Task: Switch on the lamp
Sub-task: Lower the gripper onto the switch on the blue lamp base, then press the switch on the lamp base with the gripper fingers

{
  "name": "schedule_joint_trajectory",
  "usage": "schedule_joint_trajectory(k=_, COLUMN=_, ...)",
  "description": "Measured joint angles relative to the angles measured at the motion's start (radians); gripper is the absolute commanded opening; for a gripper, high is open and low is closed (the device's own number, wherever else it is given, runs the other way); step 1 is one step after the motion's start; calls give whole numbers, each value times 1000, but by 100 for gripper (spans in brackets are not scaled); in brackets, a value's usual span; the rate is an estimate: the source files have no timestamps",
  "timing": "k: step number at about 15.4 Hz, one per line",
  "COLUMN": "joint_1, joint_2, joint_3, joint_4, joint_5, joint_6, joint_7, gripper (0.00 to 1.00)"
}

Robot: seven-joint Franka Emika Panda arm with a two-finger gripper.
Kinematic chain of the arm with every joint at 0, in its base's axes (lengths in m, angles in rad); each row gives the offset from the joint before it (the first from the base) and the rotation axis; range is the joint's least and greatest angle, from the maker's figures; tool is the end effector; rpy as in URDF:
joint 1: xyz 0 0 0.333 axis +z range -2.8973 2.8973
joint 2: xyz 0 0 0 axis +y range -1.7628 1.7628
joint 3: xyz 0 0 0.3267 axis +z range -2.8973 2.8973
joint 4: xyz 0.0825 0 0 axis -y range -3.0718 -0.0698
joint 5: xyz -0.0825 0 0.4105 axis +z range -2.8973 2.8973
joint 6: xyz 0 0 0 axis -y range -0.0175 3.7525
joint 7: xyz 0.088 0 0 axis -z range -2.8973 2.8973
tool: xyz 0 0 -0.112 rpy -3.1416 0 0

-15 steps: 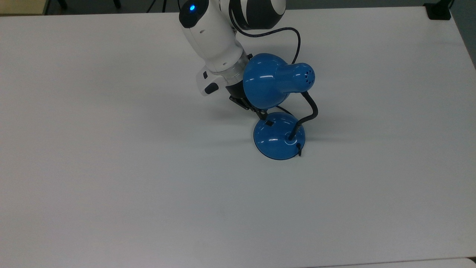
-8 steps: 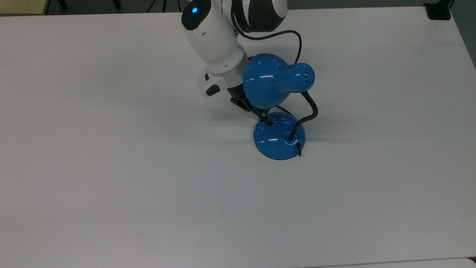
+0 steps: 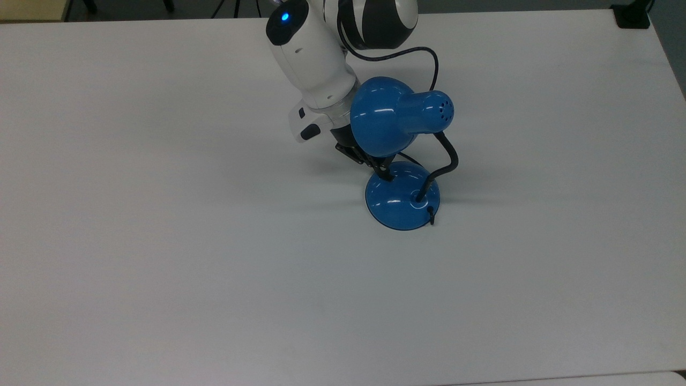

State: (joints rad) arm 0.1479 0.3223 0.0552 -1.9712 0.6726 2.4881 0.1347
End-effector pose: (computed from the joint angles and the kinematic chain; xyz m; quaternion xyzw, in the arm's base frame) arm 0.6391 0.1289 0.3142 -0.9449 0.2112 -0.0496 0.2451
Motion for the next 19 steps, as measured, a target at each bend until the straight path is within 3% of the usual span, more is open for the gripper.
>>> schedule_joint_trajectory(k=19, joint_1=18, joint_2=24, joint_3=0, joint_4=16, joint_5=23, joint_6=43, joint_7=1, gripper=0)
